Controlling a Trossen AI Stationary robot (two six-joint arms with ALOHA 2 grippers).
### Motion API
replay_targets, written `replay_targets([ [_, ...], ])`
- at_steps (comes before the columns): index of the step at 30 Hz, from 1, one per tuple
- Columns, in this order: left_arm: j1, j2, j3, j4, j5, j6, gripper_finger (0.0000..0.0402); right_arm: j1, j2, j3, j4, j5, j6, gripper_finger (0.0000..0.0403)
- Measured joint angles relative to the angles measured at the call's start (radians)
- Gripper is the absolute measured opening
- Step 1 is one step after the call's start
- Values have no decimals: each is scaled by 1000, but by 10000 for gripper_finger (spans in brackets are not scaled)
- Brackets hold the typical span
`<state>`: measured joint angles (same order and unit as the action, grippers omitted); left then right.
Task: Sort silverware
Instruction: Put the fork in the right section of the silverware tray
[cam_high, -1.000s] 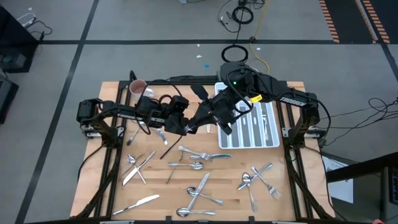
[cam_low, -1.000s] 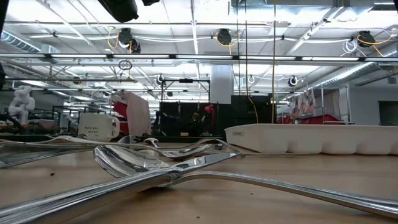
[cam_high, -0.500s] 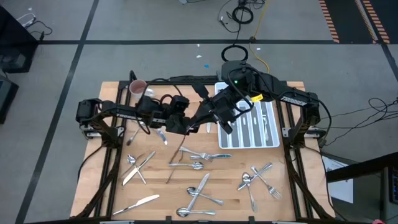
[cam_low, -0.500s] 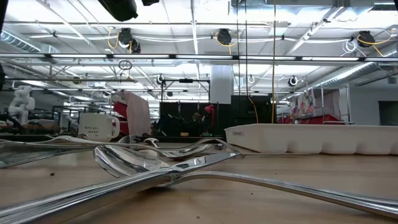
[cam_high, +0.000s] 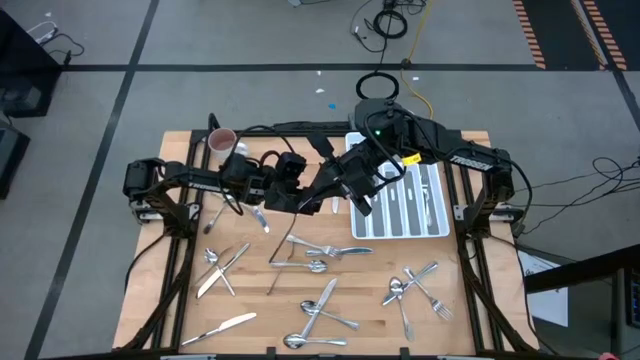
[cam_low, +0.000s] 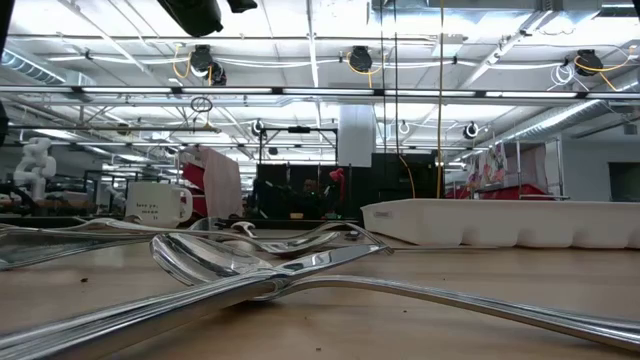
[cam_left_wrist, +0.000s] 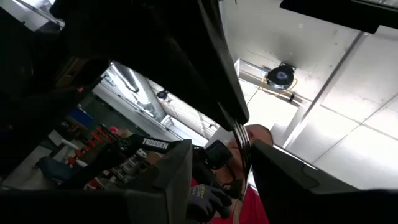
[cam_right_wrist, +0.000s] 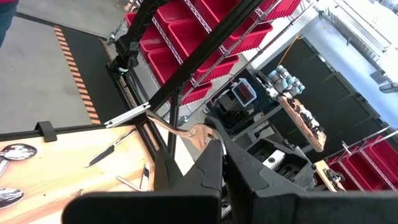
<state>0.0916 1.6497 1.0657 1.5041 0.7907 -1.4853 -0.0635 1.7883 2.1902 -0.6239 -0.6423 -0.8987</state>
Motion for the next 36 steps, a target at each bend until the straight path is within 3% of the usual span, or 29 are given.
replay_targets([
  [29, 120, 0, -1, 59, 99, -28, 167, -21, -152, 0, -94, 100, -25, 0],
  [36, 147, 0, -1, 58, 107, -28, 167, -69, -198, 0, -105, 99, 139, 0],
])
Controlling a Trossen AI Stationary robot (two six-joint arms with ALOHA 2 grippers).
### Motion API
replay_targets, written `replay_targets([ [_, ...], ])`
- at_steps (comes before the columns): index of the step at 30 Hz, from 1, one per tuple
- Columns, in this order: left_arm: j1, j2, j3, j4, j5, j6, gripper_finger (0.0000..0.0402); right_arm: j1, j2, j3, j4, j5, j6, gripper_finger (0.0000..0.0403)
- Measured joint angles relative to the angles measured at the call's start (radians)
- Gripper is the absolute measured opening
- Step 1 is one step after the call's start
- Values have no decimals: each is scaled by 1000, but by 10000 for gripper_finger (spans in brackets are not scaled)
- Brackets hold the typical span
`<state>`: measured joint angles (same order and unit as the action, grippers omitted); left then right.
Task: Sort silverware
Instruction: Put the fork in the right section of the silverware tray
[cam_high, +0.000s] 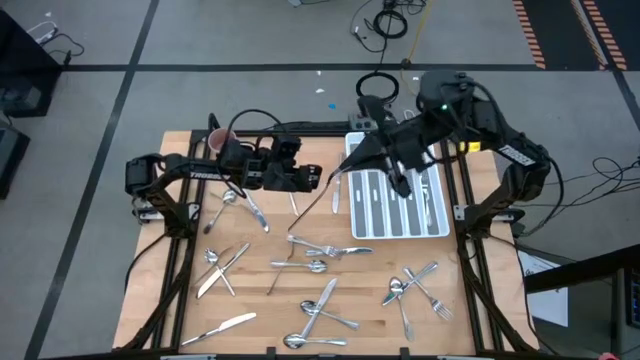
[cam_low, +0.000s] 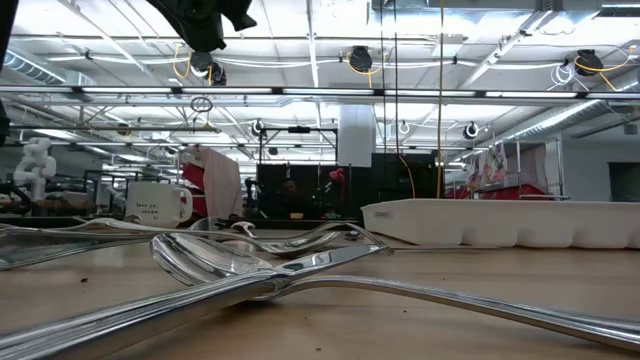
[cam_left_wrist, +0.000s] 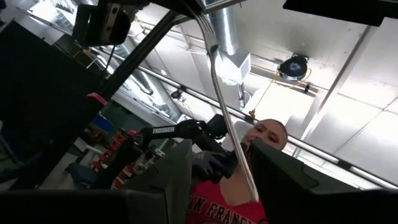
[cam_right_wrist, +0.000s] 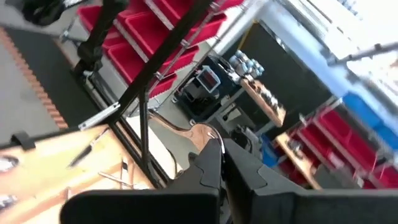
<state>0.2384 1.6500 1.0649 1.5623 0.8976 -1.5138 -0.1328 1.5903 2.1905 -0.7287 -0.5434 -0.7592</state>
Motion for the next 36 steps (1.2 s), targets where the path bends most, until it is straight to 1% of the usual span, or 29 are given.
replay_targets([
  [4, 11, 0, 0, 0, 3, 0, 167, -46, 0, 0, -54, -2, 96, 0],
  [9, 21, 0, 0, 0, 17, -5, 167, -93, 4, -1, -137, -4, 145, 0],
  [16, 25, 0, 0, 0, 44, -26, 167, -168, 4, -1, -336, -6, 222, 0],
  [26, 24, 0, 0, -11, 58, -28, 167, -236, 7, -1, -536, -11, 259, 0],
  [36, 24, 0, 0, -12, 86, -26, 167, -277, 20, 0, -668, -11, 268, 0],
])
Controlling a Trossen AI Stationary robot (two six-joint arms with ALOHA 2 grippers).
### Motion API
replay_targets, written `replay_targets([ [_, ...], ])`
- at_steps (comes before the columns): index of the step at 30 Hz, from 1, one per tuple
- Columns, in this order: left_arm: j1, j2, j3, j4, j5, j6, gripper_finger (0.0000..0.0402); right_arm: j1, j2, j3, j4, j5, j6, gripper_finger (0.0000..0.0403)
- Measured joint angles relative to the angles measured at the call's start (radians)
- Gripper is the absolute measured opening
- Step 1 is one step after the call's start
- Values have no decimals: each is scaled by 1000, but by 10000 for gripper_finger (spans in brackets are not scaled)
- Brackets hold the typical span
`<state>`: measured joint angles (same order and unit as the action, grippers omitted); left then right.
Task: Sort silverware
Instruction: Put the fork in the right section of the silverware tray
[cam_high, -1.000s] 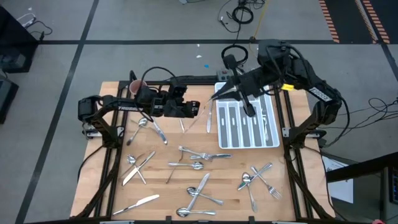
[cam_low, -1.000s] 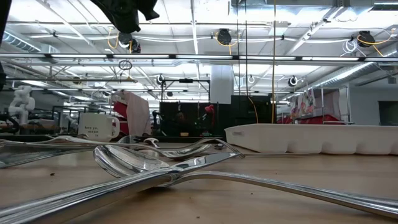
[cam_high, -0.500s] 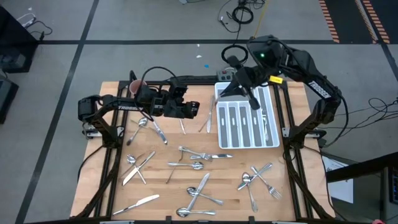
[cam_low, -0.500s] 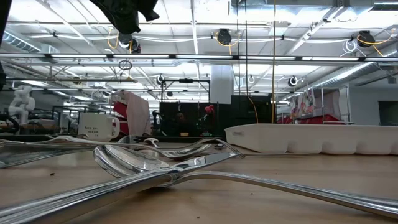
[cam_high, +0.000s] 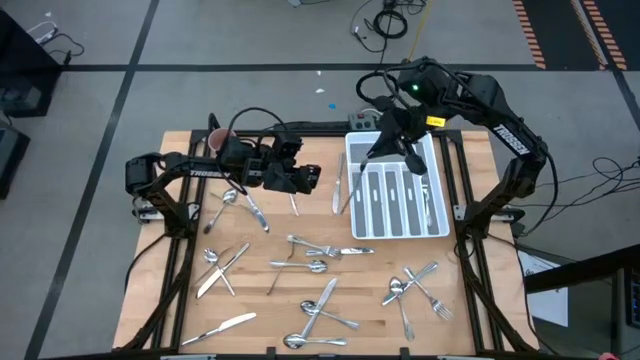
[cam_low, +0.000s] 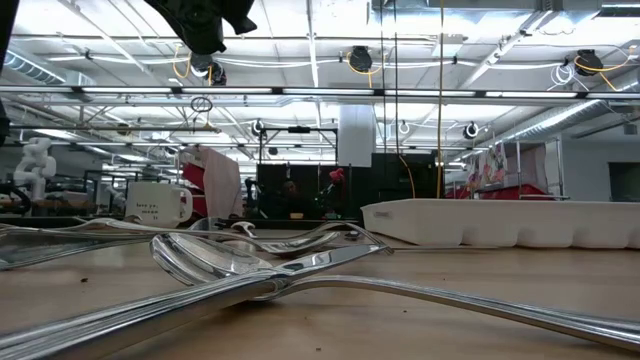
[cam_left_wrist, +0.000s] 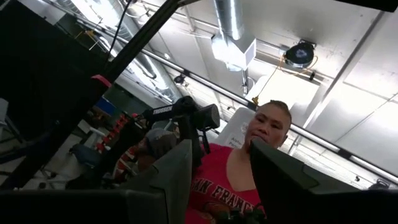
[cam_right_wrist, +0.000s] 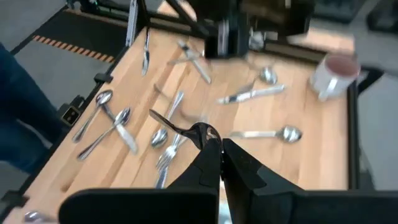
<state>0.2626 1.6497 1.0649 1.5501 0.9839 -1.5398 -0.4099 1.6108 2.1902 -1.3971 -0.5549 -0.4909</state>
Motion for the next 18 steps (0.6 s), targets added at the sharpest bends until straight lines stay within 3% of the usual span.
replay_targets([
  [18, 0, 0, 0, 0, 43, 2, 167, -64, 117, 0, -174, 4, 11, 0],
])
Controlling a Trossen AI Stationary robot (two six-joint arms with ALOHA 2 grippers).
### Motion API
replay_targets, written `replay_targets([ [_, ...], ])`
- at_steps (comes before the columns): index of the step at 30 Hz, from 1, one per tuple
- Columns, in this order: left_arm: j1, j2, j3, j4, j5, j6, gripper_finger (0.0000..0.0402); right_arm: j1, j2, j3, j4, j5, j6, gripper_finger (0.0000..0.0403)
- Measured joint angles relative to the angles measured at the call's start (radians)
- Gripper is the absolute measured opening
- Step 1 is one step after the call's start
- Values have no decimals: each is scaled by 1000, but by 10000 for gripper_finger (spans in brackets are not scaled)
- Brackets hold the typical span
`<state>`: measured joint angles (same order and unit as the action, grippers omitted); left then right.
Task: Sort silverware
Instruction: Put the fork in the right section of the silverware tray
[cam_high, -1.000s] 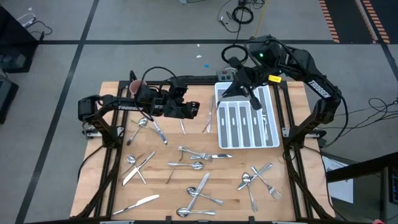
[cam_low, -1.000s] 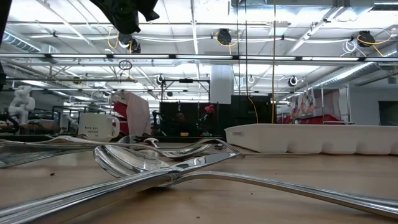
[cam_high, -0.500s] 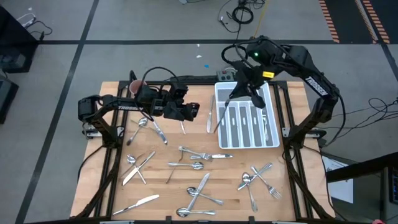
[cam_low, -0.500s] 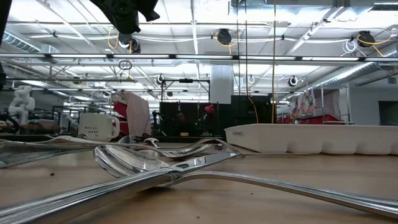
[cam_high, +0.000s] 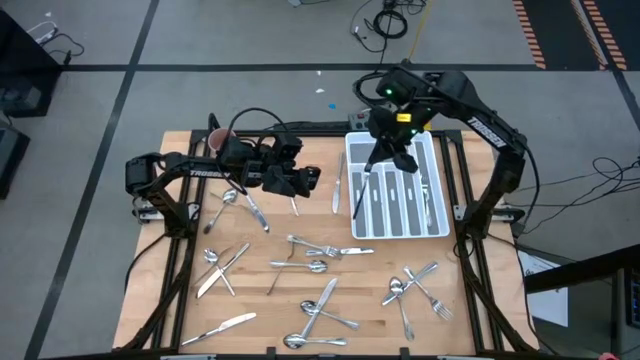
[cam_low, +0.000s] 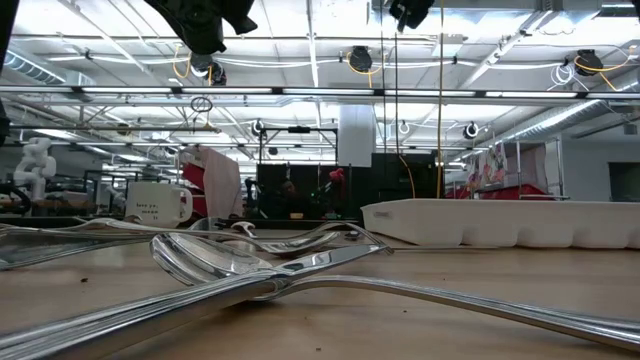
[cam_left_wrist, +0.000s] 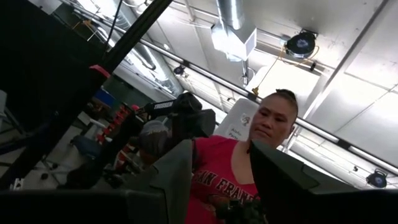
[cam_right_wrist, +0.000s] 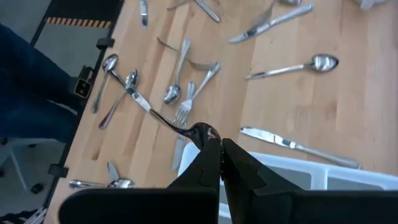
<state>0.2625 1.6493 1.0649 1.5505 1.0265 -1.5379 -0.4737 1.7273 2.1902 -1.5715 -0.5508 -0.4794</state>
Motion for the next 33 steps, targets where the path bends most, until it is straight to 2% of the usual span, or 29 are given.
replay_targets([
  [12, 0, 0, 0, 0, 12, 1, 167, -84, 56, -17, 1, -4, -19, 0],
  [33, 0, 0, 0, 1, 19, 1, 167, -267, 55, -322, 1, -26, -60, 0],
])
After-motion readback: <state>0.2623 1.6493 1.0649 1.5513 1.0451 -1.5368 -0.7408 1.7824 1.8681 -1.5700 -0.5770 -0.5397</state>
